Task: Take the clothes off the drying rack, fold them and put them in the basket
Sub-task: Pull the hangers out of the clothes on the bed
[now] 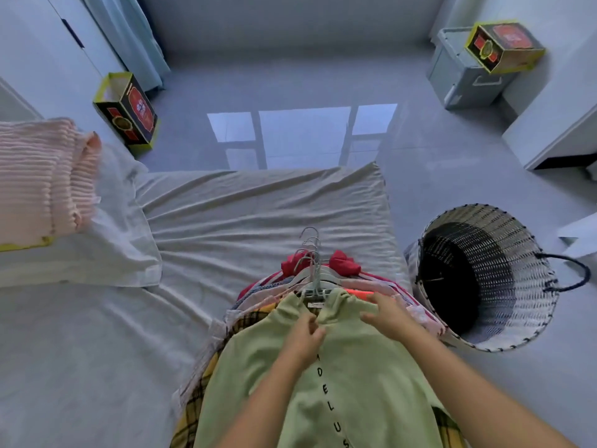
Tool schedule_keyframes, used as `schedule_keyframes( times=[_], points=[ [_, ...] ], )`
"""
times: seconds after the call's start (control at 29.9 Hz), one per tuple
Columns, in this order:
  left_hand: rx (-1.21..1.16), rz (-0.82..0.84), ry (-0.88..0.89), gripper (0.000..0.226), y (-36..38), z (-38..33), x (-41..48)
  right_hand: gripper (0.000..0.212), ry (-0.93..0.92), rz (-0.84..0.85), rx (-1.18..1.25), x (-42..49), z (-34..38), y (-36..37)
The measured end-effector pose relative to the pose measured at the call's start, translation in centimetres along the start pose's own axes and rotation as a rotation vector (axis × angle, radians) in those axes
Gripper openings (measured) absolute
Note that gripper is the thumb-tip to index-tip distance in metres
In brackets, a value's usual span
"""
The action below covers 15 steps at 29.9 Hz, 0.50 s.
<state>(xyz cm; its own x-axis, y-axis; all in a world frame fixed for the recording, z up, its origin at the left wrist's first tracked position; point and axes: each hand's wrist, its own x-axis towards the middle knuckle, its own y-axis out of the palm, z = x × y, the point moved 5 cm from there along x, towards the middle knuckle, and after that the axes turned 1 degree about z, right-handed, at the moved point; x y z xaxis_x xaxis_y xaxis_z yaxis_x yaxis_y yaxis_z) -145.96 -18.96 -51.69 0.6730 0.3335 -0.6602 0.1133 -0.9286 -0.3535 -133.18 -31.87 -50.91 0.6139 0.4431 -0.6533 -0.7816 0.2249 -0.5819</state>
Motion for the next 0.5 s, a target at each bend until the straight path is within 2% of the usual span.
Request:
schedule_keyframes(
  times=[0.13,0.2,0.37,0.5],
  points=[
    [0.169,-0.266,-0.146,0.046,-3.5,5.7,1.1,0.057,0.143,0.014,-0.091,0.4,-4.8,1.5],
    [0.324,-0.322,-0.2,0.052,-5.0,7.7,2.3,0.059,0.161,0.038,-0.124,1.1,-6.6,2.5],
    [0.521,-0.241,-0.215,0.052,-6.5,11.2,5.3,0.066,0.136,-0.005,-0.241,2.6,-8.8,3.7],
    [0.607,-0.114,-0.213,0.068,-5.7,12.8,7.9,0.073,0.071,-0.074,-0.311,4.8,-8.8,3.4]
  ],
)
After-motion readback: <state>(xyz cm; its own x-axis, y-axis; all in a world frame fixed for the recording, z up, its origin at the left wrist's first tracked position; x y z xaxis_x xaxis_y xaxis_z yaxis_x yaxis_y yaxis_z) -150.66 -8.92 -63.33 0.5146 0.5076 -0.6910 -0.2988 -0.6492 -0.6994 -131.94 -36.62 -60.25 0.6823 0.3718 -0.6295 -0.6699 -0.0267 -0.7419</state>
